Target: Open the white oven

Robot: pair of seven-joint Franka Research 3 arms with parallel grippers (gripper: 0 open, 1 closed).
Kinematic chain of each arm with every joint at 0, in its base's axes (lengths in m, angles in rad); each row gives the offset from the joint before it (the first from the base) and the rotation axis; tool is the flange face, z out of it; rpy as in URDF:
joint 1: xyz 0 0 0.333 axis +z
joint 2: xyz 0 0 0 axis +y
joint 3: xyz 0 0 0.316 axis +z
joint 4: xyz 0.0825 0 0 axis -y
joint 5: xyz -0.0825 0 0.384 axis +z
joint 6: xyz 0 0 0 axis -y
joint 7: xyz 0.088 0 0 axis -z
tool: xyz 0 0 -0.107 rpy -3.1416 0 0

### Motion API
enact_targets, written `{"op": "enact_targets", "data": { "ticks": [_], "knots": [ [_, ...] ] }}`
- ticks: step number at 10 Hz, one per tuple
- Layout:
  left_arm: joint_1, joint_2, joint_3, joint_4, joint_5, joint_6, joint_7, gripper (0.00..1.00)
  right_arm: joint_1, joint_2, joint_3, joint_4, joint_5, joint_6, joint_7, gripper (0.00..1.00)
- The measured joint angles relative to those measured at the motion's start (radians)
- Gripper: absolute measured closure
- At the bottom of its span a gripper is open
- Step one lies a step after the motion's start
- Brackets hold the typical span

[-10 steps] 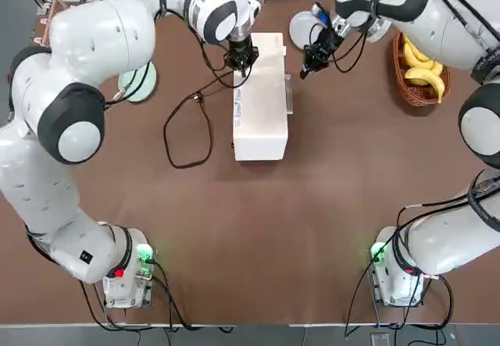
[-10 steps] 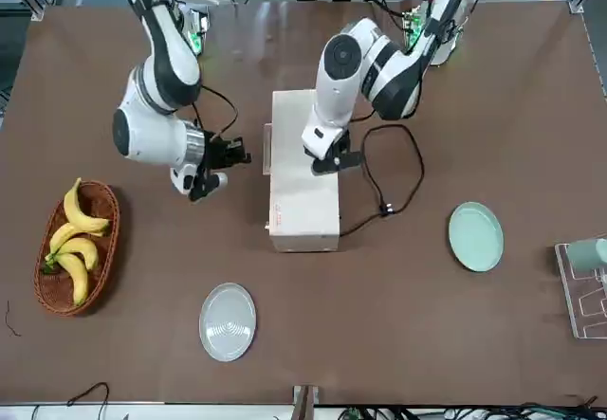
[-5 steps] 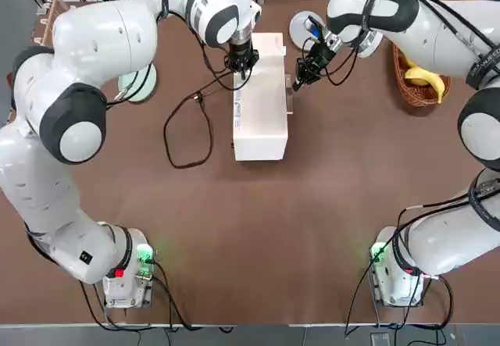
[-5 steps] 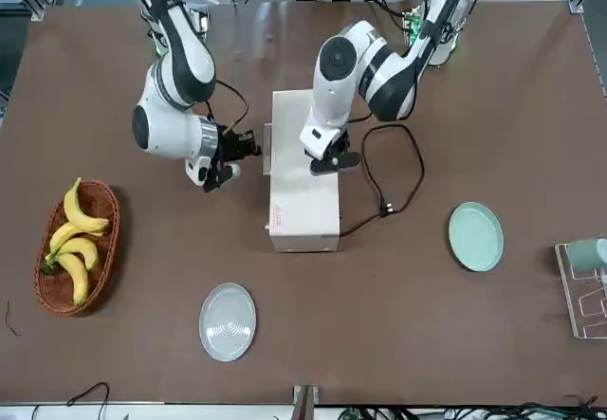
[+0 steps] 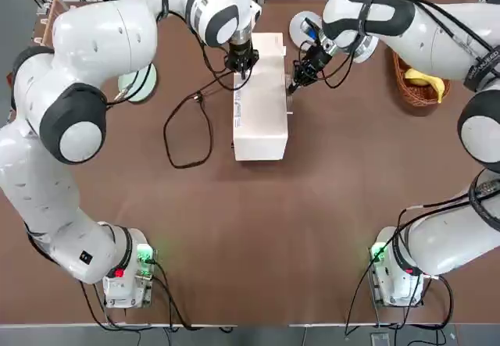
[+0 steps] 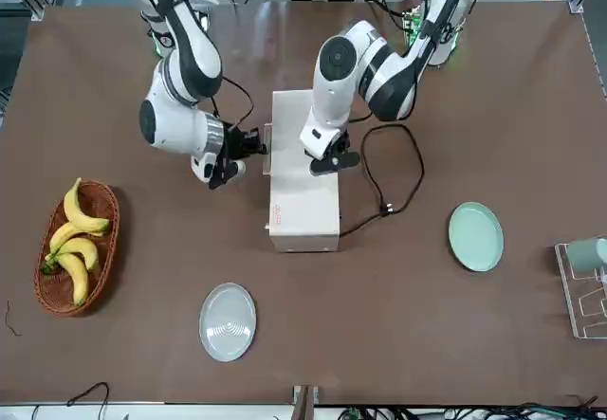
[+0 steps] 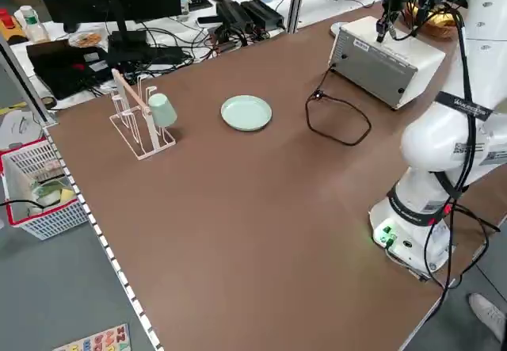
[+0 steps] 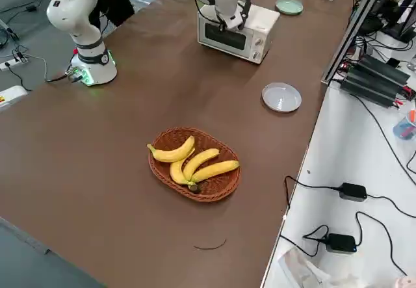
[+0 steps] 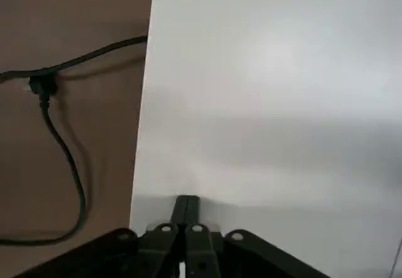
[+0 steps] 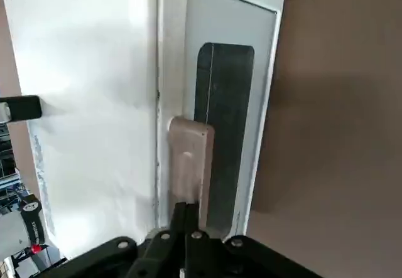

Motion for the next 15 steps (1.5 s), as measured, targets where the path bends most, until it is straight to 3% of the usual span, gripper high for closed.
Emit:
{"op": "enact_targets", "data": {
  "ticks": [8,11,15],
  "knots": [
    [0.0,0.0,0.0,0.0,0.0,0.001,-0.001,0.99,-0.006,0.0,0.002,-0.009,0.001,0.006,-0.037,0.96],
    [0.0,0.0,0.0,0.0,0.0,0.001,-0.001,0.99,-0.049,-0.01,-0.003,-0.041,-0.014,-0.014,-0.096,0.96],
    [0.001,0.0,0.0,0.0,0.0,0.001,-0.001,0.99,-0.083,0.023,-0.054,-0.095,-0.127,0.008,-0.123,0.96]
  ]
}}
